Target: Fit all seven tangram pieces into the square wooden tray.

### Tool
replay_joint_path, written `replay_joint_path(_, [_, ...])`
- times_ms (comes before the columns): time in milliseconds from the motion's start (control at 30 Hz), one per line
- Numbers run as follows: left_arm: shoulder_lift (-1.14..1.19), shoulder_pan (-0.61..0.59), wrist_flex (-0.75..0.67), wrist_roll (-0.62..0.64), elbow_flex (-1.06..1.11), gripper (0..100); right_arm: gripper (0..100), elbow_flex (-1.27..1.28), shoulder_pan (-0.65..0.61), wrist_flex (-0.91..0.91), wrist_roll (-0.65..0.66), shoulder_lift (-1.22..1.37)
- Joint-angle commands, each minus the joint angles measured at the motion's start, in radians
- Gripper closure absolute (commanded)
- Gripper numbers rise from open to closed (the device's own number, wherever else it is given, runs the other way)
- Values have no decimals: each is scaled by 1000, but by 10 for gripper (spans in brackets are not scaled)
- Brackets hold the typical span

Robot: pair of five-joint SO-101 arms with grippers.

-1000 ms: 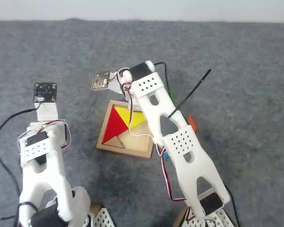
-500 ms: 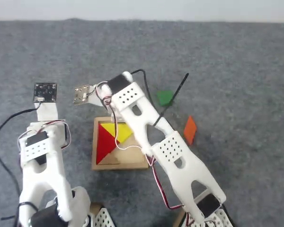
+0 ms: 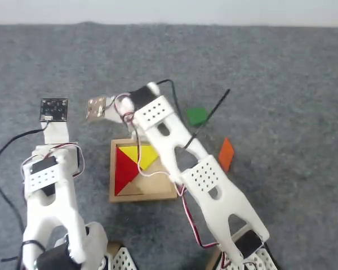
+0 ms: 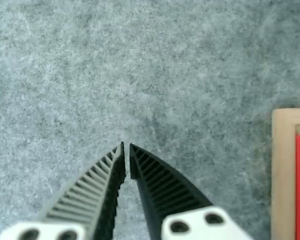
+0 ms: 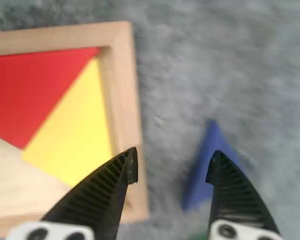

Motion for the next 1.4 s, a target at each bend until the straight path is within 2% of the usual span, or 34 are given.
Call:
replay_joint_path(0, [0, -2, -18, 11, -4, 985, 790, -63, 48, 39, -11, -157])
replay_joint_path(133, [0, 0, -17, 11, -4, 985, 801, -68, 111, 22, -9, -177])
replay_joint_path(300, [0, 0, -17, 11, -4, 985, 795, -52, 151, -136, -15, -71])
replay_joint_path(467, [0, 0, -17, 9, -4, 985, 679, -51, 147, -217, -34, 47])
replay_joint_path(667, [0, 0, -17, 9, -4, 985, 680, -43, 145, -232, -25, 87])
replay_joint_path(833, [0, 0, -17, 9, -4, 985, 681, -43, 127, -197, 43, 139])
replay_joint_path(967, [0, 0, -17, 9, -4, 985, 701, -52, 111, -88, 166, 145])
replay_joint_path(1067, [0, 2, -17, 9, -4, 985, 738, -51, 107, 22, 310, 124])
replay_joint_path(1133, [0, 2, -17, 9, -4, 985, 742, -46, 111, 38, 367, 108])
replay_joint_path(1367, [2, 2, -17, 9, -4, 985, 742, -41, 116, 42, 422, 61])
